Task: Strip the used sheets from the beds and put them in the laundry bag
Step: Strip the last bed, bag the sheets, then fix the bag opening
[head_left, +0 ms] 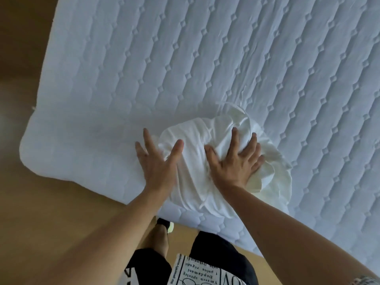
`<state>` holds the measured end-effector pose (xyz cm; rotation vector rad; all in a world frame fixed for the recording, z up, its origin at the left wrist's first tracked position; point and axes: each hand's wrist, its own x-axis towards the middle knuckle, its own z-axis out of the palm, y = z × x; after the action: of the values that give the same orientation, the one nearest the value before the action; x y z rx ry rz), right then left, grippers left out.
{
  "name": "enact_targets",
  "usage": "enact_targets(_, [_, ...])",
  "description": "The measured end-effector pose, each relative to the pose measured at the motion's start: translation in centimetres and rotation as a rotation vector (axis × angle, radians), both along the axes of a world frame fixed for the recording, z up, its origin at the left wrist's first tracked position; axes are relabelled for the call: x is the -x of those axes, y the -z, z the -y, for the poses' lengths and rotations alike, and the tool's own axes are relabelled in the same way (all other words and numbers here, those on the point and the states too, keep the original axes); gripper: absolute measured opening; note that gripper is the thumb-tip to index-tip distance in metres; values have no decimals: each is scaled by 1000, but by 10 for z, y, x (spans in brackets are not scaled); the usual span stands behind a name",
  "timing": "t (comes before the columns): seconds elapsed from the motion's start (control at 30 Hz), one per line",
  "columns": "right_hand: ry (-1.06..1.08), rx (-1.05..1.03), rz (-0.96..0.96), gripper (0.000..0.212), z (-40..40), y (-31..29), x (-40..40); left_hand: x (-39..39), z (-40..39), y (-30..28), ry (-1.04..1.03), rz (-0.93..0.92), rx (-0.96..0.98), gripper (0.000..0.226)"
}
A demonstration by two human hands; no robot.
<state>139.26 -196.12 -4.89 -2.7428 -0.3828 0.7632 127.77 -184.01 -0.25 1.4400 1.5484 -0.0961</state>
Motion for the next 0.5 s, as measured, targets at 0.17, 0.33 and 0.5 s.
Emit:
enact_targets(0.17, [6, -34, 90, 91, 0, 32, -5, -41, 22, 60, -31, -227, -66, 113])
enact_targets(0.33, [-34, -53, 302, 87, 2, 89, 4, -41, 36, 129, -51, -345, -296, 110])
enact_targets(0.5, [-49, -81, 395, 87, 4, 90, 7, -37, 43, 137, -57, -313, -423, 110])
